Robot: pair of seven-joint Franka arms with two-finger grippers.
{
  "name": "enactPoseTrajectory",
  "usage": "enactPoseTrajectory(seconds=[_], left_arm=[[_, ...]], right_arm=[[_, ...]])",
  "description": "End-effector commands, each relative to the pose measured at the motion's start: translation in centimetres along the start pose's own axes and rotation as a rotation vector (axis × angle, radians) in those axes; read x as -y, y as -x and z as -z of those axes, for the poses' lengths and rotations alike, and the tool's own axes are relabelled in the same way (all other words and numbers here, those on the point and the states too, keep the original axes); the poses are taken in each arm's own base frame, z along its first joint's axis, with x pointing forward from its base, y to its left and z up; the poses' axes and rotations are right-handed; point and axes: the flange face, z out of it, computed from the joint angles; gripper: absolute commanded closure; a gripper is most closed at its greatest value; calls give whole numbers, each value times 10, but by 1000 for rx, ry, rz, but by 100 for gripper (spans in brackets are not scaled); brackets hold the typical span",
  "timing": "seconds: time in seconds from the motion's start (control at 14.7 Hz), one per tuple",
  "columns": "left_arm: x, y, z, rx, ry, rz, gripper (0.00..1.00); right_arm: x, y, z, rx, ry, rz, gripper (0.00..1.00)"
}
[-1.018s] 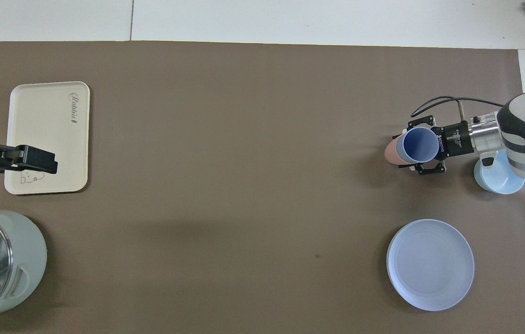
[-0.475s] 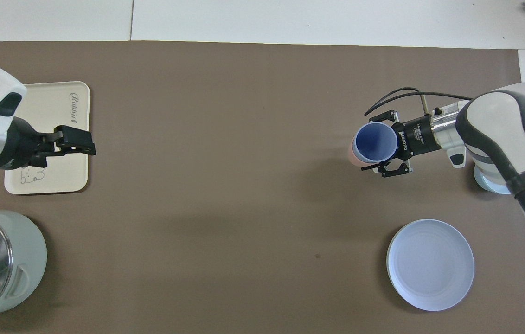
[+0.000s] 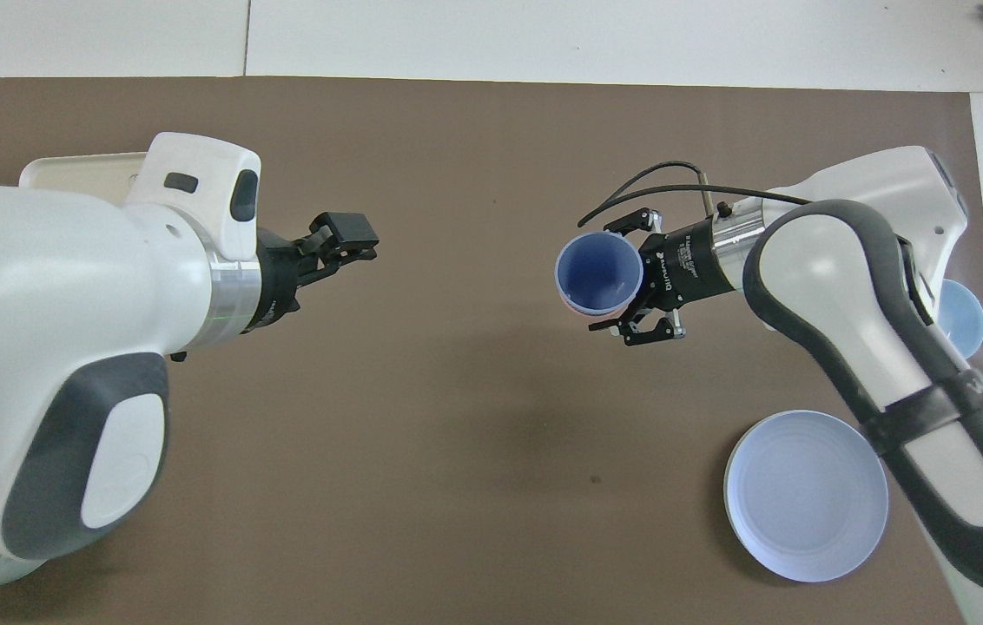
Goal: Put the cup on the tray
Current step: 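Lift the cups with the right gripper while the left gripper reaches toward them, then grasp the blue cup with the left gripper beside the right gripper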
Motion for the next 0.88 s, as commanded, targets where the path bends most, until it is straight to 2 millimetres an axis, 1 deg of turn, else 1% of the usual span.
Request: enactPoseTrajectory(seconds=[0.0,0.07,0.14,0.2,0.27,0.48,0.61,0.68,0.75,0.81], left_arm=[[-27,32,-14,13,58,33,1],[-35,37,-19,10,71,41,4],[-39,42,-23,15,70,35,7],[-42,51,-28,23,63,19,11],[-44,55,-31,27,58,11,14],[-52,71,-34,38,58,-15,15],[-54,75,-35,40,60,-24,16],[-55,76,-42,46,52,-26,21],[-57,79,-47,50,51,-32,31],[-58,78,-49,46,57,-30,47]], right_arm=[[-13,35,-23,11,2,-14,100],[-13,45,-24,6,-16,-7,100],[-14,51,-24,4,-29,-22,100],[-15,57,-28,2,-30,-22,100],[-14,60,-30,-1,-41,-17,100],[-14,69,-37,-10,-71,-19,100],[-14,67,-38,-12,-72,-22,100],[-14,67,-38,-13,-74,-22,100],[-14,69,-37,-12,-76,-21,100],[-14,69,-37,-12,-76,-21,100]])
